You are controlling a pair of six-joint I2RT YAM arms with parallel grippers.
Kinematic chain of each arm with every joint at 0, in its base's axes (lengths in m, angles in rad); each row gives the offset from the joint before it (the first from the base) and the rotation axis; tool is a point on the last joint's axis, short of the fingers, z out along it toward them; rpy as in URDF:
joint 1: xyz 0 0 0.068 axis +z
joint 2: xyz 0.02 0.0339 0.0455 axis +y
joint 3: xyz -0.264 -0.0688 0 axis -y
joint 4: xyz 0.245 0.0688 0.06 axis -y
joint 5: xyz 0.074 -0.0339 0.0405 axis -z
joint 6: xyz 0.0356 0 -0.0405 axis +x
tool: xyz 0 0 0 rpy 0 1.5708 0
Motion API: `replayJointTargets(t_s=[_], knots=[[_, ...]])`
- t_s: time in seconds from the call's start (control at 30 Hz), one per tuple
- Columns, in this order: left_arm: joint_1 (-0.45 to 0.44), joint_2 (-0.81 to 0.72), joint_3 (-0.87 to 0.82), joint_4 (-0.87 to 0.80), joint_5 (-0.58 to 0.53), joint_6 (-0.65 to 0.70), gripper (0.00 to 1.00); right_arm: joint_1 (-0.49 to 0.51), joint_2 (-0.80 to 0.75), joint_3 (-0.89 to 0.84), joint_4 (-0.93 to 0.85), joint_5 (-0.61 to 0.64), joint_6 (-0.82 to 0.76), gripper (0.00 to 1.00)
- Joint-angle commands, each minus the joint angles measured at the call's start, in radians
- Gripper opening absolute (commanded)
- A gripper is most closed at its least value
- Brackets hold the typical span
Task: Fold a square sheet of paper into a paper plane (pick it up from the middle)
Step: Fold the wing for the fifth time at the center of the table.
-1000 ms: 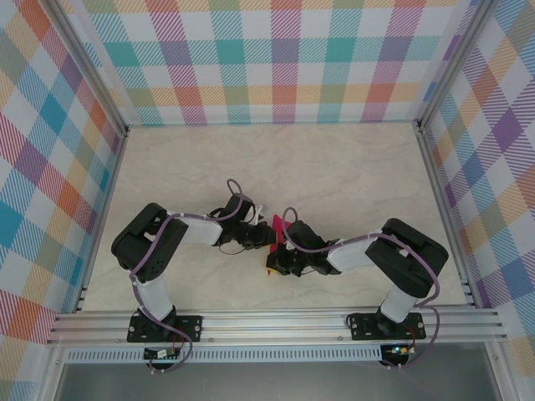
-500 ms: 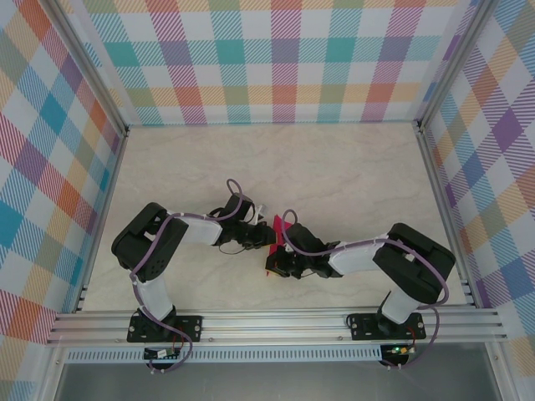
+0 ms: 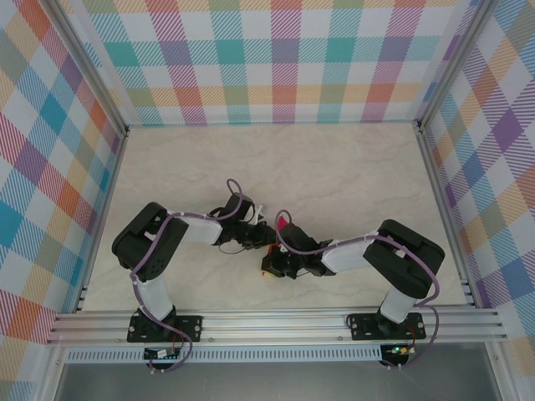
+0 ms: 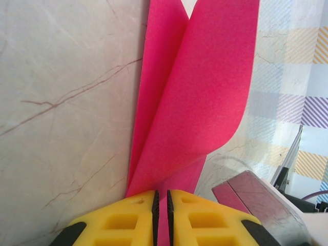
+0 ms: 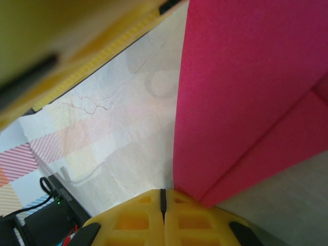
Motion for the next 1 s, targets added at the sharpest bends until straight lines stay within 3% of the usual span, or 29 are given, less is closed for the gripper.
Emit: replayJointTargets(t_s=[0.0,0.43,0.7,0.97], knots=[[-0.028,0.098,-0.032,-0.048,-0.063,0.002,0.15,0.034,0.007,0.003,-0.276,0.071,-0.044,0.05],[-0.031,0.088,-0.046,0.025,-0.042,-0.101,0.16,-0.004,-0.115,0.001,-0.365,0.054,-0.159,0.07],[-0.031,0.1,-0.032,0.012,-0.065,-0.121,0.16,-0.031,-0.272,-0.079,-0.183,0.067,-0.095,0.14],[-0.031,0.115,-0.027,0.011,-0.066,-0.123,0.16,-0.059,-0.222,-0.099,0.001,0.091,-0.002,0.14]])
